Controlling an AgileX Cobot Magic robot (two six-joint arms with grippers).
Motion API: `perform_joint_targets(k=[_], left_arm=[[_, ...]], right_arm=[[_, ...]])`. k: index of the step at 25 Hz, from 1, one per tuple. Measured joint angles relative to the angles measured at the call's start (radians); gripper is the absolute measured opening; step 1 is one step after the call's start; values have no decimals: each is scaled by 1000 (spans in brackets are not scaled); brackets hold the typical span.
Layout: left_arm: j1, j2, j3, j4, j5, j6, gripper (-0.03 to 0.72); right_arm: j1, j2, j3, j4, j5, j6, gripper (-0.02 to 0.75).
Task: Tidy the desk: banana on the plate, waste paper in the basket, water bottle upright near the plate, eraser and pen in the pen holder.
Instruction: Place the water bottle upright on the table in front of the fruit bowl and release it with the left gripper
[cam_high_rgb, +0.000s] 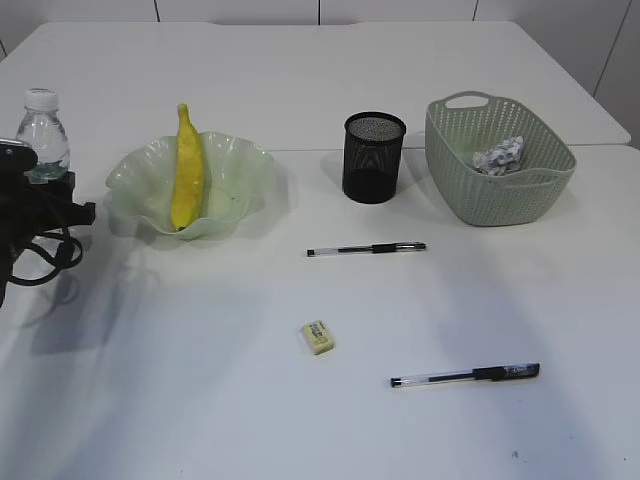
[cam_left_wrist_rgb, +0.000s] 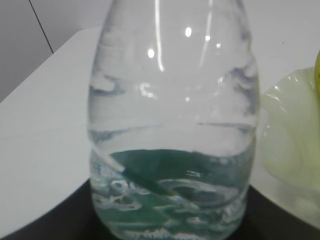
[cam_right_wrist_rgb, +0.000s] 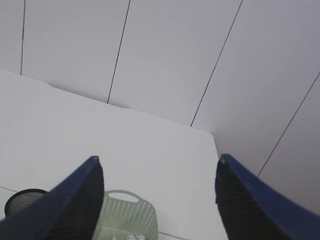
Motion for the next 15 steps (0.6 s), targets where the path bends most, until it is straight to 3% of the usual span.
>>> perform_joint_targets(k=[15], left_arm=[[0,0,0,0,0,0,377]], right_arm=[[0,0,0,0,-3,0,519]])
